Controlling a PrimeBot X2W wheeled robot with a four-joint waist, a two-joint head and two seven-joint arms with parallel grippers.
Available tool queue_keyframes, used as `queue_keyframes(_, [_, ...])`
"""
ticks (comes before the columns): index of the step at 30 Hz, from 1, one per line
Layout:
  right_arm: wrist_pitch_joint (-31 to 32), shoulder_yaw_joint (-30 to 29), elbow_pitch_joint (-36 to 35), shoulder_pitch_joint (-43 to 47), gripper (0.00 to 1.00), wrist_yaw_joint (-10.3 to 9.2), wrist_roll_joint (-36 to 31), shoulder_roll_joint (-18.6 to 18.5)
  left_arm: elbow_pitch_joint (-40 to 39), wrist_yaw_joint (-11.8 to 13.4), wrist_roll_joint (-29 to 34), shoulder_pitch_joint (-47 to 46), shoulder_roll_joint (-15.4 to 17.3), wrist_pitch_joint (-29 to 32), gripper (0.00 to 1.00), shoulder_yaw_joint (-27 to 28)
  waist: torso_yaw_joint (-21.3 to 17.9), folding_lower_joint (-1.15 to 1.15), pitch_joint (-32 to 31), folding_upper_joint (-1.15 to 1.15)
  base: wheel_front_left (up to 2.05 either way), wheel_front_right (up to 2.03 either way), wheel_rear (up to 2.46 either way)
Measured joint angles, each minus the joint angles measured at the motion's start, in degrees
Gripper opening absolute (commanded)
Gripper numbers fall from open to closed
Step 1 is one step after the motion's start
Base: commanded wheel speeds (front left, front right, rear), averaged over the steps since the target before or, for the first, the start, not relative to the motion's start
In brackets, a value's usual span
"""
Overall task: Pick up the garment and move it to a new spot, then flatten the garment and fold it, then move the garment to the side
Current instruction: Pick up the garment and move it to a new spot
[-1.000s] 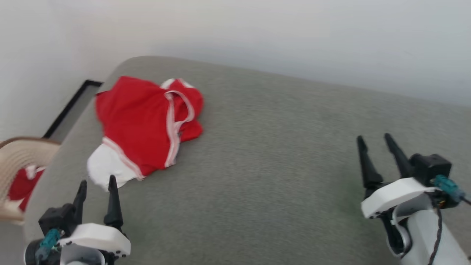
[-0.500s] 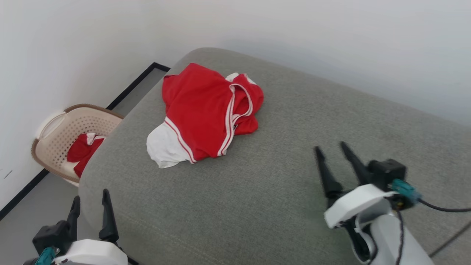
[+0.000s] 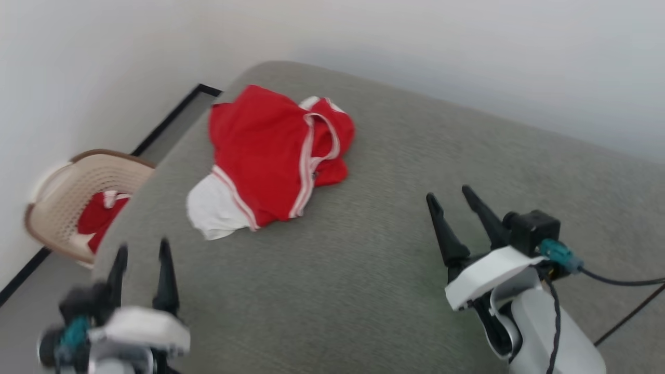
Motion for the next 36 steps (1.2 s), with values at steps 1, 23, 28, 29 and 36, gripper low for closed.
queue_keyframes(1, [0.0,0.1,-0.2,-0.5,1.0,0.0,0.0,-0.2,0.3,-0.2,0.2,-1.4,0.5,0.0,1.0,-0.5,-0.7,0.0,0.4,0.0,0.0,0.0,0.0])
queue_keyframes(23, [0.0,-1.4,-5.2,-6.5,1.0,-0.01,1.3,-0.1,24.7,-1.3,-26.7,-32.5,30.4,26.5,1.0,-14.5,-28.9,0.0,15.8,0.0,0.0,0.0,0.0])
queue_keyframes(28, [0.0,-2.3,-6.3,-7.1,1.0,0.0,1.3,0.3,27.9,-1.3,-35.9,-32.4,34.7,39.3,1.0,-17.3,-34.6,0.0,18.9,0.0,0.0,0.0,0.0])
queue_keyframes(29, [0.0,-2.4,-6.4,-7.2,1.0,-0.01,1.3,0.3,28.2,-1.3,-36.3,-32.3,35.5,40.3,1.0,-17.6,-35.2,0.0,19.4,0.0,0.0,0.0,0.0])
queue_keyframes(36, [0.0,-1.6,-7.3,-7.9,1.0,-0.01,1.0,0.4,31.6,-1.5,-40.1,-33.5,38.0,44.3,1.0,-17.6,-38.2,0.0,22.3,0.01,0.0,0.0,0.0])
